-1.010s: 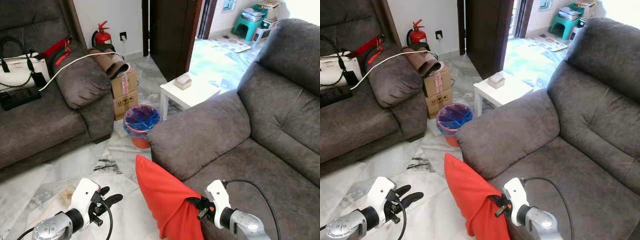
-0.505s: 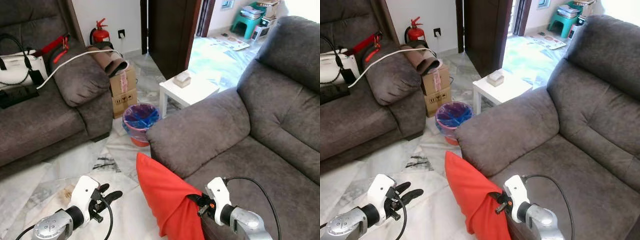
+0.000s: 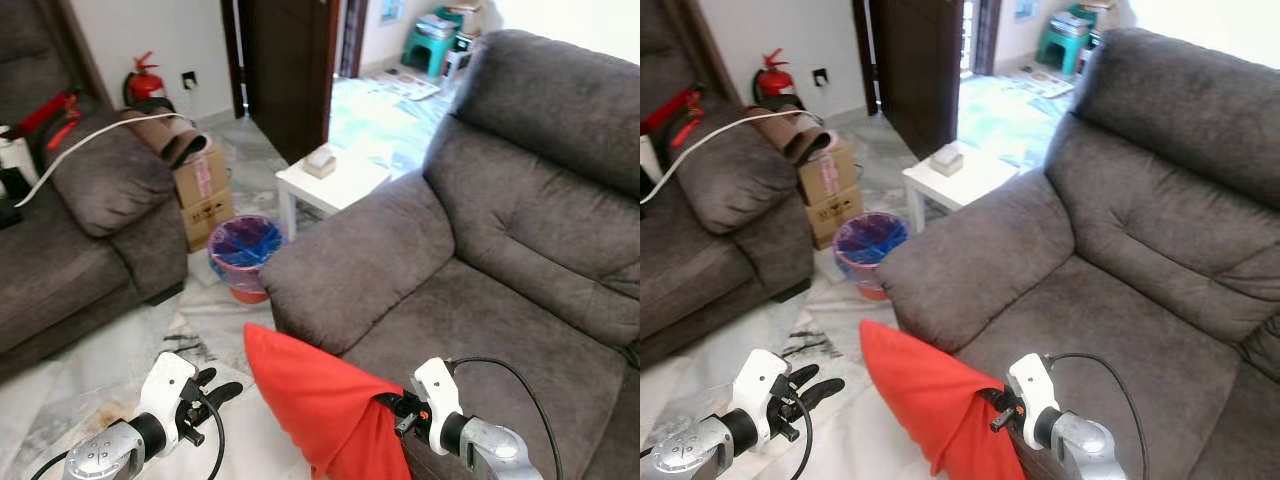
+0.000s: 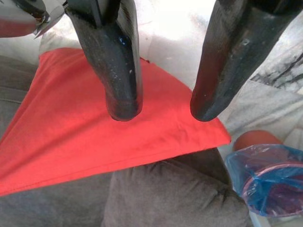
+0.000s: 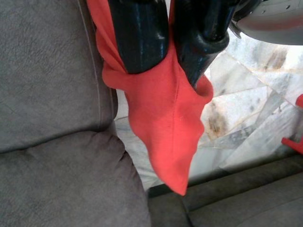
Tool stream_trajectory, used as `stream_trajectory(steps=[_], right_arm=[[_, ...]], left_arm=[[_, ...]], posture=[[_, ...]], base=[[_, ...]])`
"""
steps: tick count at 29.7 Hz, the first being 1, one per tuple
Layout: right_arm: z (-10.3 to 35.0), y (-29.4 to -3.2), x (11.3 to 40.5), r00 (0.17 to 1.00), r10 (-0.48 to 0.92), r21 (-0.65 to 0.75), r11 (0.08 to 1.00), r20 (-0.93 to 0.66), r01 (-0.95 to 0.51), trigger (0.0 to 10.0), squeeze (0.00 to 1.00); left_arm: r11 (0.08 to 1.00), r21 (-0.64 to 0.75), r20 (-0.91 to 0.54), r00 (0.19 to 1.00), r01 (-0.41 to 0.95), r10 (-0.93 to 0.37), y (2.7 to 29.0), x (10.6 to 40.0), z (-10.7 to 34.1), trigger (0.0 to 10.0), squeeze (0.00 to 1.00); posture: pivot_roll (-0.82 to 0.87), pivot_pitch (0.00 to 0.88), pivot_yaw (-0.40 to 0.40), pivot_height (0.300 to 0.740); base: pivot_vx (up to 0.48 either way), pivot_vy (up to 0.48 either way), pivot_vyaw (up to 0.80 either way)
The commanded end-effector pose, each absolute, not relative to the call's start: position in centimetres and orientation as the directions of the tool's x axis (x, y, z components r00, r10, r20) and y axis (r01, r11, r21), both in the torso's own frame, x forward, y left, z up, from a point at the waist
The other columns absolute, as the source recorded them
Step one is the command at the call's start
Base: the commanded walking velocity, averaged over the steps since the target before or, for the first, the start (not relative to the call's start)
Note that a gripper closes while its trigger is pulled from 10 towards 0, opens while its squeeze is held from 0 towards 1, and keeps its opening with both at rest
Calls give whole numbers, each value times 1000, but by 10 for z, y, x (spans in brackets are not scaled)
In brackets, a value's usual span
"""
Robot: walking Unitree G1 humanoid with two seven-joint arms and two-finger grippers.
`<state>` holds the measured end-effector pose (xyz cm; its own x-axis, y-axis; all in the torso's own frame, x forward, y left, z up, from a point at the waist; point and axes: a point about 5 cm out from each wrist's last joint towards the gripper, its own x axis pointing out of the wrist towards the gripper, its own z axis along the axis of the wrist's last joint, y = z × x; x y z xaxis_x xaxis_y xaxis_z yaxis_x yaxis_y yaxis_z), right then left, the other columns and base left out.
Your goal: Move the pillow to the sofa from floor
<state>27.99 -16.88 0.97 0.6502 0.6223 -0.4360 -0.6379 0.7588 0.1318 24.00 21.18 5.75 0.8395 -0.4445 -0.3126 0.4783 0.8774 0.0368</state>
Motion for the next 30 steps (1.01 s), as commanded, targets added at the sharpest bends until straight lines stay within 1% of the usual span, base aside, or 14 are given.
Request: stream_trajectory(steps=[1, 2, 30], right_arm=[[21, -171, 288, 682, 621, 103, 764, -386, -637, 10000, 0], [21, -171, 288, 682, 621, 103, 764, -386, -637, 10000, 0], [20, -173, 287, 683, 618, 107, 767, -389, -633, 10000, 0]], left_arm=[[882, 27, -311, 842, 471, -440, 213, 237, 56, 10000, 0], [882, 26, -309, 843, 470, -440, 213, 237, 56, 10000, 0], [883, 36, -319, 842, 469, -434, 214, 236, 55, 10000, 0]], posture=[[174, 108, -24, 740], [174, 108, -24, 740], [175, 117, -25, 740]], base=[[-424, 0, -788], [-424, 0, -788], [0, 0, -788]])
